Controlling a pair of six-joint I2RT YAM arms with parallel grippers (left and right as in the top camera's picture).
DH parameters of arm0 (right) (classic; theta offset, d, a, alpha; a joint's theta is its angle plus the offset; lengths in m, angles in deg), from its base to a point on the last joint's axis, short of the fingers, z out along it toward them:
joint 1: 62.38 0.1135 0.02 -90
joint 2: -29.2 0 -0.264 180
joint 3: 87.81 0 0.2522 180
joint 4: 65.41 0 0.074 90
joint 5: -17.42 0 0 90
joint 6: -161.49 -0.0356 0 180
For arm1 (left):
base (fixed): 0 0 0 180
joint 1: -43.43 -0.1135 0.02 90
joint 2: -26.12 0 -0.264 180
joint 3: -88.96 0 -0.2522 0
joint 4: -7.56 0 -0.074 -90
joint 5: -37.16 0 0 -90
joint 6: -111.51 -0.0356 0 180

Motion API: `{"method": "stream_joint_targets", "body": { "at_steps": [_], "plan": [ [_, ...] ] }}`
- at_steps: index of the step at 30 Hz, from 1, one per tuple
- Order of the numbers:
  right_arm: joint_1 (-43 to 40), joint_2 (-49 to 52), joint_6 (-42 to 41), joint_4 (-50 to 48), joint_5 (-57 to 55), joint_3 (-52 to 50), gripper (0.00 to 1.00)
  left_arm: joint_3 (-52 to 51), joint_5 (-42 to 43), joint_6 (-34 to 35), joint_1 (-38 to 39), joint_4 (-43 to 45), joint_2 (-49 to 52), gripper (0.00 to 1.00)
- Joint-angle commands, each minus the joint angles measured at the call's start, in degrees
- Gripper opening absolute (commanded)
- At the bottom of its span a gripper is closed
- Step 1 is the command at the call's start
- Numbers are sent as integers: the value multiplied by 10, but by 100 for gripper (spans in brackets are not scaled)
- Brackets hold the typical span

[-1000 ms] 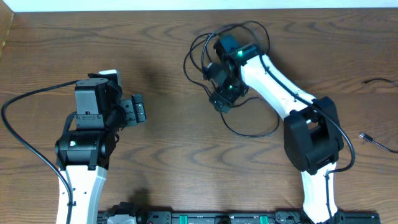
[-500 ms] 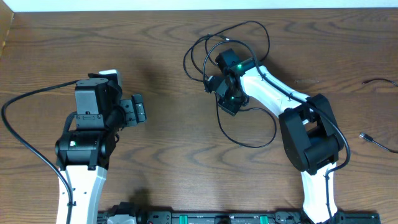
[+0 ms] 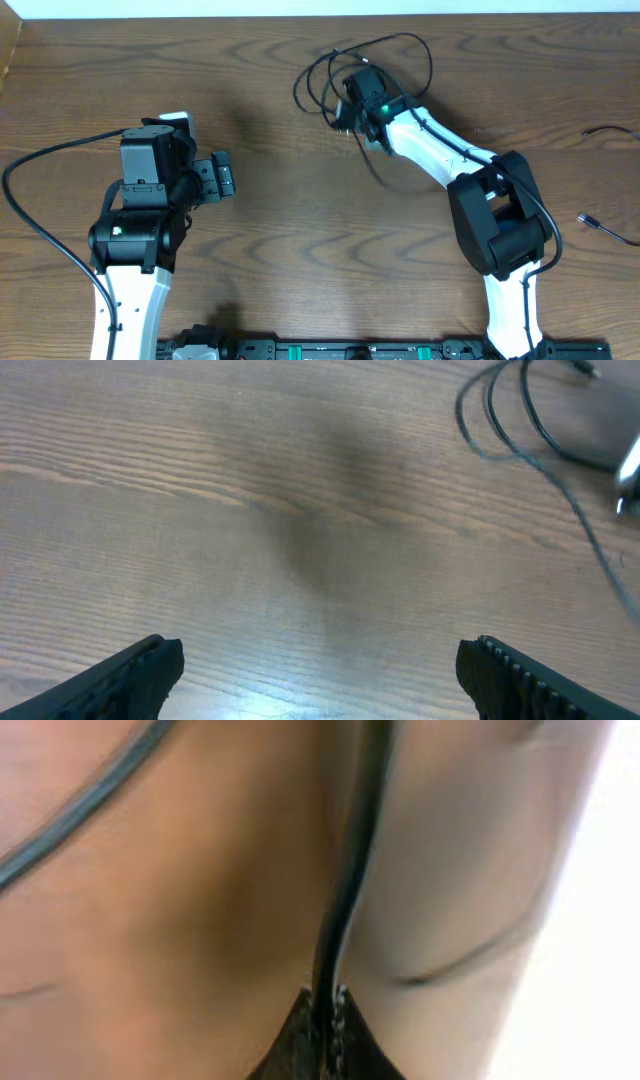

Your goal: Untangle cables

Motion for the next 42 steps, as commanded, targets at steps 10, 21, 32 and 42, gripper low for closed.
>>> {"method": "stream_joint_targets", "body": {
  "at_steps": [10, 21, 32, 42],
  "plan": [
    [-53, 31, 199, -301, 525, 7, 1, 12, -5, 5, -3, 2, 0, 92],
    [-61, 73, 28, -263, 526, 7, 34, 12, -5, 5, -3, 2, 0, 92],
    [-103, 44, -146, -260, 526, 7, 99, 12, -5, 5, -3, 2, 0, 92],
    [-110, -84, -387, -124, 382, 7, 99, 12, -5, 5, -3, 2, 0, 92]
  ]
}}
